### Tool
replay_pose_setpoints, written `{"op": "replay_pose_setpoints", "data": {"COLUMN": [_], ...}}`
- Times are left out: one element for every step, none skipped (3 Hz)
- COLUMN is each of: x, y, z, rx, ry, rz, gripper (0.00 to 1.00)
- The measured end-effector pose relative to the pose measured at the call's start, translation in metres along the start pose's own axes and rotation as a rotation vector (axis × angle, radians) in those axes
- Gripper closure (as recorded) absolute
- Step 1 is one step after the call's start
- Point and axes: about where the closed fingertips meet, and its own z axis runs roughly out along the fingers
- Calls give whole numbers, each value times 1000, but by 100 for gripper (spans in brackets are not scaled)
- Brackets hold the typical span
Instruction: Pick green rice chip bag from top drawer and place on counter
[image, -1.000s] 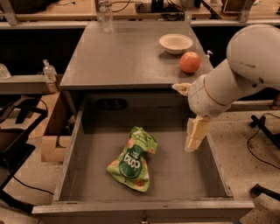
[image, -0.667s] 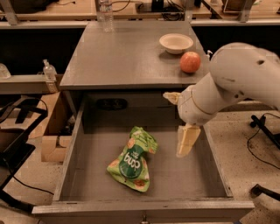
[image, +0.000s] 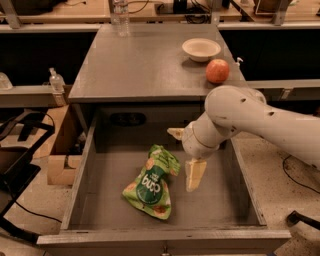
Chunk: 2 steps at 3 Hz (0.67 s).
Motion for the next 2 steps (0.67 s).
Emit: {"op": "replay_pose_setpoints", "data": {"x": [4,2], "y": [2,5], "z": [38,62], "rx": [-50,-74], "ry": [5,2], "rz": [-62,-112], "gripper": [0,0]}}
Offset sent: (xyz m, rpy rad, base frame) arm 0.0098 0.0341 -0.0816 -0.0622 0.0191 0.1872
